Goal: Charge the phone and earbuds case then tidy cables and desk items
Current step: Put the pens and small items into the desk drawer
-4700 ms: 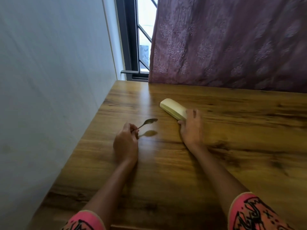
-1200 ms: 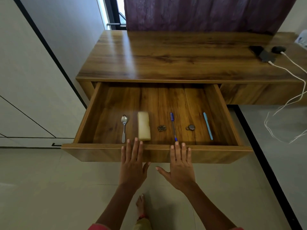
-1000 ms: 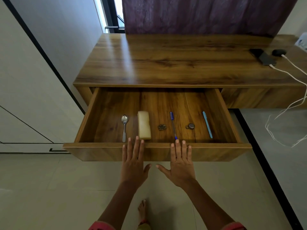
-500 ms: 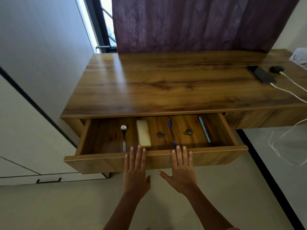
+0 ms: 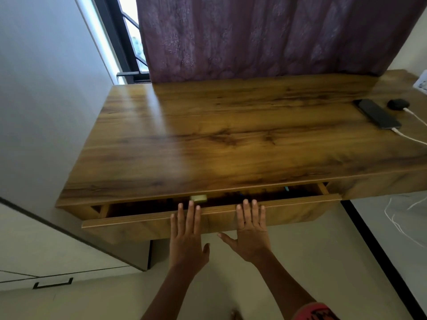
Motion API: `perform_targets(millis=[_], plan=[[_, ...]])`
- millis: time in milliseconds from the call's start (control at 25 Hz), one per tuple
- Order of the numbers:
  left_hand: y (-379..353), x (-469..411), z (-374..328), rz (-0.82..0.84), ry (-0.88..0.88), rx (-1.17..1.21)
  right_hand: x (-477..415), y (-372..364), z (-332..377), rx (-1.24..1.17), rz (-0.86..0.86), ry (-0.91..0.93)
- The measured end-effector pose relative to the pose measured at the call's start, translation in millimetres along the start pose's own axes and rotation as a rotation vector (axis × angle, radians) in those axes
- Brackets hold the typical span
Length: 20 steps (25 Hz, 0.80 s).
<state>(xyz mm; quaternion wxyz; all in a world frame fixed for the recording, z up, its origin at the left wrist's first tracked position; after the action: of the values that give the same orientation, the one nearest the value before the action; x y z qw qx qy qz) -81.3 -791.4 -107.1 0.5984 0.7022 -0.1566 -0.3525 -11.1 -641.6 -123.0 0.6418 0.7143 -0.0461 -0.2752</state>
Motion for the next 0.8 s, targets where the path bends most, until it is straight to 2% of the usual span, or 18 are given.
perform_targets(millis=[240,440,720,800], plan=[[-24.4,-30.5,6.8,-0.058,0.048,-0.074,-32.8,-20.0,-3.3,-0.014,-0.258,0.073],[-48.8,-41.6,11.6,-0.185,0.106,-0.096,-51.5,-36.4,-6.4,0.015,-0.455,0.123],[-71.9,-54.2,14.9,-0.399,0.058,-0.048,-52.8,-48.3,-6.0,0.028,-0.499,0.189],[-70.3,-54.3,13.4,-0.391,0.051,-0.037,-51.7,-48.1,-6.3,0.026,-0.506,0.19]])
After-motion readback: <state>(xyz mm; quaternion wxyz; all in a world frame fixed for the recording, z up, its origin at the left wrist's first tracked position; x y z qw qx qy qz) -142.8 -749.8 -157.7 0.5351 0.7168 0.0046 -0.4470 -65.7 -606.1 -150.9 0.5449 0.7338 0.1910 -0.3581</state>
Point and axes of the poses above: each hand's wrist, its own x-axis away from the middle knuckle, its own y-axis out of the back of the hand, z = x × y, the point moved 5 cm from there along -x, towards the middle knuckle, and after that the axes turned 4 degrees about -z, right-handed, at the moved point
